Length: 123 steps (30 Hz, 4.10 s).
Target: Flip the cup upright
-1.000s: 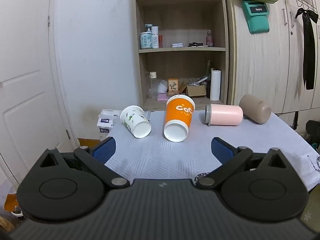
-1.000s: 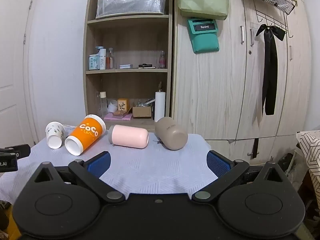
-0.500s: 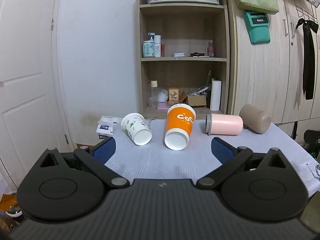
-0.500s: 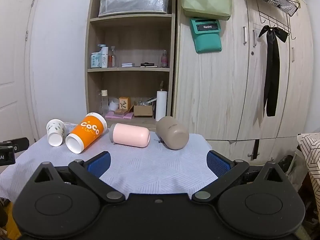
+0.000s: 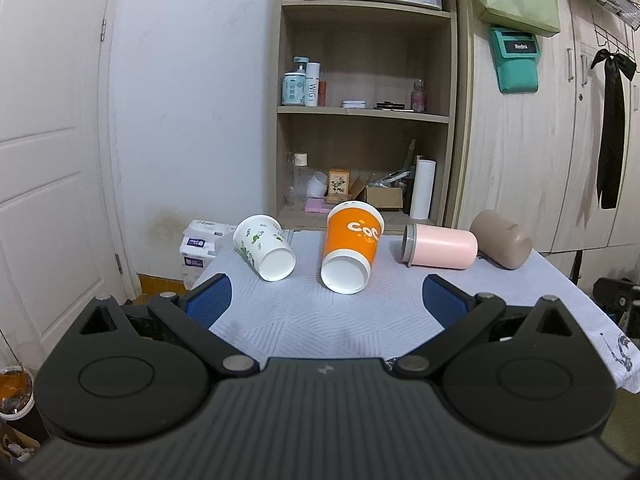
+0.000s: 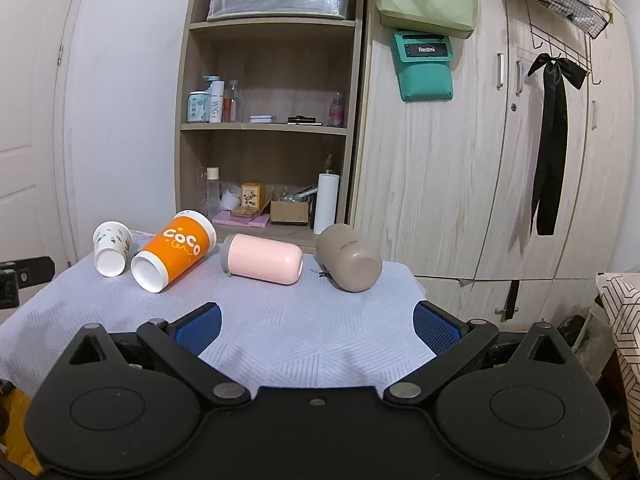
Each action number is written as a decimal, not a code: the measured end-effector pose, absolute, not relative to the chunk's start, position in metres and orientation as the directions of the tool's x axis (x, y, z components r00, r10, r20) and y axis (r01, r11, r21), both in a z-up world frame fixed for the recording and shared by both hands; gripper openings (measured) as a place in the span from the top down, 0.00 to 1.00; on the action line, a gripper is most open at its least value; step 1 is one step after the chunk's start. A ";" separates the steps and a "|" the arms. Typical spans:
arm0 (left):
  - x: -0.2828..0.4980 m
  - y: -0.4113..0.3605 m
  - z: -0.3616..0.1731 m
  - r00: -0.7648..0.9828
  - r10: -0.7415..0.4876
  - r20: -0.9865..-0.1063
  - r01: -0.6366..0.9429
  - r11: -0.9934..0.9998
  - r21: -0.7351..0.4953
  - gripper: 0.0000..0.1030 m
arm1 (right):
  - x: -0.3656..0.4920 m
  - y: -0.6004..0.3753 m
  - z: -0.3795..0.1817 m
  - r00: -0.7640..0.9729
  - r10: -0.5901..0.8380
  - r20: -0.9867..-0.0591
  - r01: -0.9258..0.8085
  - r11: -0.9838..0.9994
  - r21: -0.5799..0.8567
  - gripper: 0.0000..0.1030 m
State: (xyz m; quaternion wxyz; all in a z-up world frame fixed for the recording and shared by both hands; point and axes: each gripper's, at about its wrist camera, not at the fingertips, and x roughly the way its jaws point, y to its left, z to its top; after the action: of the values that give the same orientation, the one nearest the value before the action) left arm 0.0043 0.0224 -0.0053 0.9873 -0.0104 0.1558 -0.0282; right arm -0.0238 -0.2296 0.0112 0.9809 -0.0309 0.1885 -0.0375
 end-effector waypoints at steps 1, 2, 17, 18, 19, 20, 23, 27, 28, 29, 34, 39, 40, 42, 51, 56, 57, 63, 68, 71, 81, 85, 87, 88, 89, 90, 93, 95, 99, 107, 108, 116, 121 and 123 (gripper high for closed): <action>0.005 0.023 -0.006 0.950 -0.057 -0.308 0.050 0.998 -0.030 0.00 | -0.024 -0.229 0.011 0.926 -0.086 -0.367 0.061 0.995 -0.080 0.00; 0.005 0.024 -0.006 0.949 -0.052 -0.310 0.045 0.999 -0.030 0.00 | -0.025 -0.229 0.011 0.927 -0.088 -0.366 0.062 0.995 -0.083 0.00; 0.003 0.029 -0.008 0.955 -0.040 -0.295 0.035 0.999 -0.025 0.00 | -0.027 -0.230 0.012 0.928 -0.099 -0.359 0.070 0.993 -0.092 0.00; 0.003 0.029 -0.008 0.955 -0.041 -0.295 0.036 0.999 -0.024 0.00 | -0.027 -0.230 0.013 0.928 -0.099 -0.360 0.070 0.993 -0.092 0.00; 0.003 0.029 -0.008 0.955 -0.043 -0.295 0.037 0.999 -0.024 0.00 | -0.027 -0.230 0.012 0.928 -0.098 -0.360 0.069 0.993 -0.093 0.00; 0.002 0.029 -0.008 0.955 -0.044 -0.294 0.039 0.999 -0.024 0.00 | -0.027 -0.230 0.012 0.928 -0.098 -0.361 0.068 0.993 -0.095 0.00; 0.002 0.029 -0.009 0.955 -0.048 -0.293 0.044 0.999 -0.022 0.00 | -0.027 -0.230 0.013 0.926 -0.103 -0.364 0.069 0.992 -0.105 0.00; 0.003 0.029 -0.009 0.955 -0.041 -0.295 0.035 0.999 -0.024 0.00 | -0.027 -0.230 0.013 0.925 -0.108 -0.364 0.073 0.991 -0.110 0.00; 0.003 0.029 -0.009 0.954 -0.041 -0.296 0.035 0.999 -0.025 0.00 | -0.027 -0.230 0.013 0.925 -0.107 -0.364 0.072 0.991 -0.109 0.00; 0.003 0.029 -0.010 0.954 -0.041 -0.297 0.035 0.999 -0.025 0.00 | -0.027 -0.231 0.013 0.925 -0.109 -0.363 0.073 0.991 -0.110 0.00; 0.004 0.030 -0.010 0.954 -0.042 -0.298 0.036 0.999 -0.025 0.00 | -0.027 -0.233 0.013 0.925 -0.111 -0.364 0.078 0.991 -0.105 0.00; 0.003 0.028 -0.009 0.947 -0.071 -0.313 0.062 0.997 -0.040 0.00 | -0.027 -0.234 0.012 0.924 -0.113 -0.366 0.079 0.991 -0.106 0.00; 0.003 0.028 -0.008 0.947 -0.076 -0.313 0.066 0.997 -0.043 0.00 | -0.027 -0.234 0.012 0.924 -0.113 -0.366 0.080 0.991 -0.105 0.00; 0.002 0.027 -0.008 0.948 -0.078 -0.310 0.069 0.997 -0.040 0.00 | -0.027 -0.234 0.012 0.923 -0.114 -0.367 0.081 0.991 -0.105 0.00; 0.000 0.024 -0.007 0.946 -0.076 -0.315 0.070 0.997 -0.029 0.00 | -0.027 -0.234 0.012 0.923 -0.112 -0.368 0.078 0.991 -0.106 0.00; 0.004 0.023 -0.007 0.941 -0.078 -0.329 0.071 0.997 -0.032 0.00 | -0.026 -0.234 0.010 0.921 -0.111 -0.373 0.076 0.991 -0.107 0.00; 0.007 0.022 -0.006 0.938 -0.084 -0.335 0.077 0.996 -0.033 0.00 | -0.026 -0.234 0.011 0.921 -0.110 -0.373 0.076 0.991 -0.106 0.00; 0.026 0.011 0.010 0.923 -0.125 -0.363 0.116 0.992 -0.045 0.00 | -0.020 -0.240 0.018 0.931 0.009 -0.365 -0.025 0.999 -0.037 0.00; 0.064 -0.001 0.011 0.890 -0.146 -0.432 0.112 0.988 -0.102 0.00 | 0.009 -0.255 0.028 0.895 0.283 -0.345 -0.285 0.958 0.045 0.00; 0.089 -0.007 0.006 0.877 -0.159 -0.452 0.108 0.985 -0.138 0.00 | 0.037 -0.255 0.034 0.867 0.341 -0.364 -0.374 0.927 -0.021 0.00; 0.156 -0.010 -0.029 0.826 -0.243 -0.509 0.077 0.943 -0.324 0.00 | 0.134 -0.225 0.005 0.781 0.345 -0.521 -0.571 0.732 -0.371 0.00; 0.172 -0.009 -0.042 0.802 -0.276 -0.530 0.075 0.926 -0.369 0.00 | 0.165 -0.217 -0.009 0.764 0.310 -0.565 -0.609 0.636 -0.475 0.00; 0.177 -0.008 -0.047 0.793 -0.292 -0.535 0.073 0.917 -0.392 0.00 | 0.177 -0.214 -0.014 0.743 0.308 -0.595 -0.639 0.593 -0.491 0.00; 0.179 -0.008 -0.049 0.790 -0.298 -0.536 0.071 0.912 -0.403 0.00 | 0.185 -0.212 -0.016 0.733 0.306 -0.608 -0.651 0.574 -0.497 0.00; 0.181 -0.007 -0.051 0.787 -0.306 -0.535 0.070 0.907 -0.415 0.00 | 0.192 -0.209 -0.019 0.724 0.302 -0.621 -0.662 0.558 -0.500 0.00; 0.183 -0.007 -0.052 0.785 -0.317 -0.532 0.072 0.900 -0.430 0.00 | 0.199 -0.207 -0.021 0.715 0.297 -0.633 -0.672 0.542 -0.504 0.00; 0.189 -0.006 -0.055 0.783 -0.336 -0.523 0.072 0.884 -0.461 0.00 | 0.220 -0.205 -0.026 0.706 0.272 -0.654 -0.680 0.518 -0.519 0.00; 0.193 -0.007 -0.054 0.781 -0.346 -0.521 0.079 0.881 -0.467 0.00 | 0.234 -0.209 -0.026 0.696 0.284 -0.659 -0.689 0.524 -0.501 0.00; 0.195 -0.004 -0.055 0.783 -0.347 -0.516 0.069 0.873 -0.483 0.00 | 0.260 -0.212 -0.028 0.652 0.284 -0.704 -0.708 0.560 -0.430 0.02; 0.197 -0.005 -0.063 0.760 -0.362 -0.540 0.072 0.872 -0.484 0.00 | 0.285 -0.204 -0.046 0.602 0.220 -0.768 -0.739 0.517 -0.431 0.02; 0.197 -0.005 -0.064 0.759 -0.363 -0.541 0.073 0.873 -0.483 0.00 | 0.287 -0.202 -0.049 0.594 0.213 -0.776 -0.744 0.512 -0.430 0.02; 0.195 -0.005 -0.064 0.754 -0.365 -0.547 0.067 0.870 -0.488 0.00 | 0.291 -0.200 -0.042 0.572 0.190 -0.798 -0.729 0.564 -0.389 0.31; 0.194 -0.004 -0.065 0.744 -0.370 -0.556 0.062 0.868 -0.493 0.00 | 0.278 -0.201 -0.033 0.550 0.206 -0.809 -0.710 0.625 -0.324 0.33; 0.194 -0.004 -0.064 0.743 -0.374 -0.555 0.058 0.862 -0.504 0.00 | 0.269 -0.200 -0.033 0.550 0.191 -0.813 -0.692 0.648 -0.317 0.33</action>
State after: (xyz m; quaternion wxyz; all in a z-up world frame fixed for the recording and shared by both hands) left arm 0.1939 -0.0041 -0.0637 0.9037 -0.2340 0.3381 -0.1196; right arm 0.2687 -0.2000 -0.0326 0.8196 -0.3215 0.3902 0.2693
